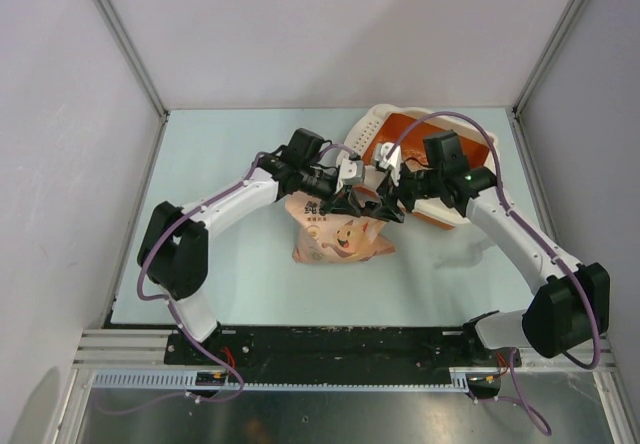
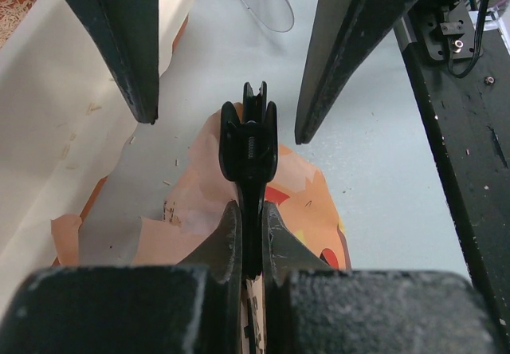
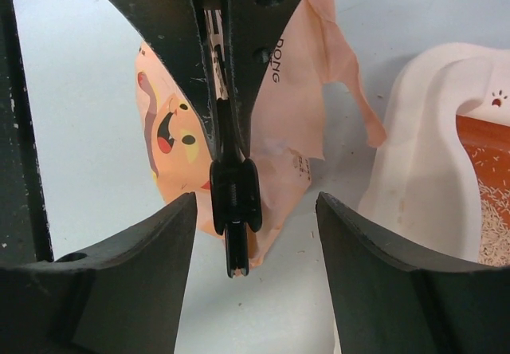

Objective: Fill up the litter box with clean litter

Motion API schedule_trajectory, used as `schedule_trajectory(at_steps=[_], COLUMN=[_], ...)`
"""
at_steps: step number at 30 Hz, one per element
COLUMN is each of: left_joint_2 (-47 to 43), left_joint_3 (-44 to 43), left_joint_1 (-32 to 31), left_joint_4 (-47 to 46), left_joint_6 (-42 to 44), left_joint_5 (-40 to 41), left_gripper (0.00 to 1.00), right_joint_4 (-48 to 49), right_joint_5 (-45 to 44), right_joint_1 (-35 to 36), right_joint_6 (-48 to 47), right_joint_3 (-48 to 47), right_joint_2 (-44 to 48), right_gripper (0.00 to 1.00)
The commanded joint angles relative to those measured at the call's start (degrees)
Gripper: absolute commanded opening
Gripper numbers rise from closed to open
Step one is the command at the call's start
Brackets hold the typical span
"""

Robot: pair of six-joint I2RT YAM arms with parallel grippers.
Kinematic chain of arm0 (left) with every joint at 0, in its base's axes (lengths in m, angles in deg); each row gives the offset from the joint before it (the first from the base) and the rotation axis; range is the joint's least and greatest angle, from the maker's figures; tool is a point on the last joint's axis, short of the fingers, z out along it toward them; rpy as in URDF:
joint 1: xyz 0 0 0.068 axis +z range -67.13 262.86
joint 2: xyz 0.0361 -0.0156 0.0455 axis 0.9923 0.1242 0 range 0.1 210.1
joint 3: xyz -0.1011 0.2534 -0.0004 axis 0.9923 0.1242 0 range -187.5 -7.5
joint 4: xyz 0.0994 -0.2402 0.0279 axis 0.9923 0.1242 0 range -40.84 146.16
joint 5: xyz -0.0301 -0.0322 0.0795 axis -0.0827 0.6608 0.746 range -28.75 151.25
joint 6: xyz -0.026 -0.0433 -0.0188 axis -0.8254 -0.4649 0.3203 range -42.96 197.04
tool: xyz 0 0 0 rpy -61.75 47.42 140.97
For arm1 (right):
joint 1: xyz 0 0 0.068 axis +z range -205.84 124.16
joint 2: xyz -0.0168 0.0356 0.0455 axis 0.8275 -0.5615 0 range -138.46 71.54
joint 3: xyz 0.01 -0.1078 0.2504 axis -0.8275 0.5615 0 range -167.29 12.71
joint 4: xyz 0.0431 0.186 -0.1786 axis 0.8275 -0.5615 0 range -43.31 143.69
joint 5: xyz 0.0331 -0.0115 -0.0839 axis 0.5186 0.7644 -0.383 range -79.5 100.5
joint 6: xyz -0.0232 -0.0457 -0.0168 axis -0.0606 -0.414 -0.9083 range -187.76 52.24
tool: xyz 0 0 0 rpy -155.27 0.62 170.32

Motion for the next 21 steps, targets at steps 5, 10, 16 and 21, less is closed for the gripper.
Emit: schedule_trajectory(at_steps=[5, 10, 16, 21], left_joint_2=[-0.2, 0.3, 0.7, 1.0], left_joint_3=[-2.3, -2.6, -3.3, -3.9], left_joint_1=[-1.3, -1.3, -1.3, -1.2], left_joint_4=[-1.0, -1.0, -1.0, -1.0], left_joint_6=[-0.1, -0.6, -1.2, -1.7], left_joint_5=[-0.5, -0.3, 0.0, 0.3], left_gripper=[0.00, 0.00, 0.00, 0.01], right_joint_4=[-0.4, -0.4, -0.8, -1.1], right_joint_5=[1.9, 2.0, 1.9, 1.9], right_joint_1=[1.6, 2.3, 2.7, 3.1], right_joint_6=[-0.9, -1.0, -1.6, -2.1], right_joint_3=[-2.7, -2.7, -2.7, -2.7], right_joint_2=[-1.7, -2.1, -2.5, -2.7], right_gripper=[0.59, 0.53, 0.46, 0.34])
